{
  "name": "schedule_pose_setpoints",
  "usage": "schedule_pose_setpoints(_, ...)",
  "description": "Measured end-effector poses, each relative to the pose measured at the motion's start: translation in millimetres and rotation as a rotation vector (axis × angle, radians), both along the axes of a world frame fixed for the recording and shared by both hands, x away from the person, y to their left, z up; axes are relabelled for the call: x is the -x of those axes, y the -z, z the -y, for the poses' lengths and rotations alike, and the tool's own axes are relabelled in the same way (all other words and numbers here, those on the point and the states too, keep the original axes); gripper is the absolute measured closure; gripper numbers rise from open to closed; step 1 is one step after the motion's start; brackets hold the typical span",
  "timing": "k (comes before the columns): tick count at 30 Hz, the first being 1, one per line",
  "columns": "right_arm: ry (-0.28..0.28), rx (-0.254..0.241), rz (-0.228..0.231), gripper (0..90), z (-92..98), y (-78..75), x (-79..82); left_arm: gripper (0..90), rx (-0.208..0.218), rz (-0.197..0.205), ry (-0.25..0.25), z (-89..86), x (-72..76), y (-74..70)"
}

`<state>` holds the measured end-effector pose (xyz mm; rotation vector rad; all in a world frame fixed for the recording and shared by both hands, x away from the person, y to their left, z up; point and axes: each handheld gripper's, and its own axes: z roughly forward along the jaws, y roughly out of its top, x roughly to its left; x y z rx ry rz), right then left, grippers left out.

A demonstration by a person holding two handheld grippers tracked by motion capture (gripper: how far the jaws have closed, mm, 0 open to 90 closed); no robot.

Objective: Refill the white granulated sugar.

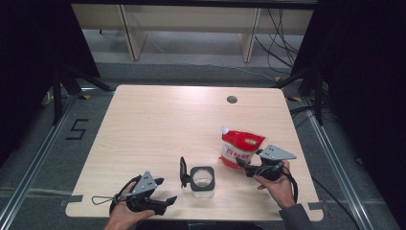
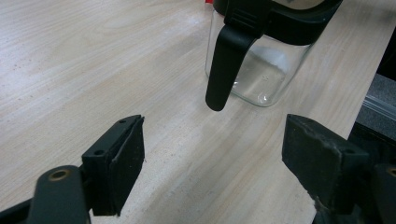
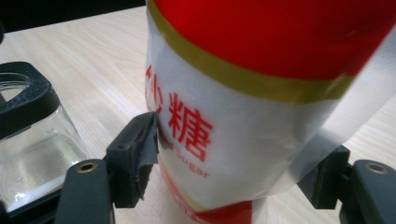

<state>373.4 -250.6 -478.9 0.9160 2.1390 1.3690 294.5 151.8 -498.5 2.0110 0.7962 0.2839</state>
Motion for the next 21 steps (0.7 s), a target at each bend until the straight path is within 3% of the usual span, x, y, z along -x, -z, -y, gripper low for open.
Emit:
schedule_pose_setpoints(1, 0.03, -0.021, -0.033, 34.1, -2.0, -0.3, 4.9, 20.8, -0.01, 0.005, 0.007, -0.8, -0.3, -0.8)
schedule_pose_setpoints(3, 0.055, -0.022, -0.033, 35.9, -2.5, -1.1, 9.1, 20.8, -0.011, 0.002, 0.006, -0.5, -0.1, -1.0)
schedule_pose_setpoints(4, 0.055, -0.022, -0.033, 35.9, -2.5, -1.1, 9.1, 20.8, 0.007, 0.0, 0.002, 1.0, 0.2, -0.2)
schedule_pose_setpoints(5, 0.082, -0.031, -0.049, 37.2, -5.3, -2.6, 15.5, 20.8, -0.019, -0.001, 0.006, 0.1, 0.2, -1.0)
schedule_pose_setpoints(6, 0.085, -0.011, -0.026, 37.6, -4.4, -2.7, 15.4, 20.8, -0.025, -0.003, 0.004, -0.2, 0.1, -0.9)
schedule_pose_setpoints(7, 0.091, -0.013, -0.032, 38.1, -5.1, -3.3, 17.3, 20.8, -0.03, -0.005, 0.004, -0.4, -0.1, -0.9)
schedule_pose_setpoints(9, 0.101, -0.019, -0.03, 39.1, -6.1, -3.1, 18.6, 20.8, -0.004, -0.01, 0.0, 0.8, 0.6, -0.6)
schedule_pose_setpoints(11, 0.103, -0.028, -0.036, 39.7, -7.0, -4.1, 20.8, 20.9, -0.005, -0.011, -0.001, 0.6, 0.7, -0.6)
schedule_pose_setpoints(13, 0.14, -0.033, -0.048, 39.8, -9.6, -4.2, 25.3, 20.9, 0.003, -0.009, -0.002, 0.9, 0.5, -0.1)
schedule_pose_setpoints(17, 0.143, -0.009, -0.024, 39.9, -9.1, -3.8, 25.9, 20.9, -0.019, -0.015, 0.008, 0.2, 0.3, -0.2)
schedule_pose_setpoints(21, 0.103, -0.011, 0.016, 38.1, -6.8, 0.3, 22.0, 20.9, -0.003, -0.009, 0.005, 2.2, 0.5, 1.4)
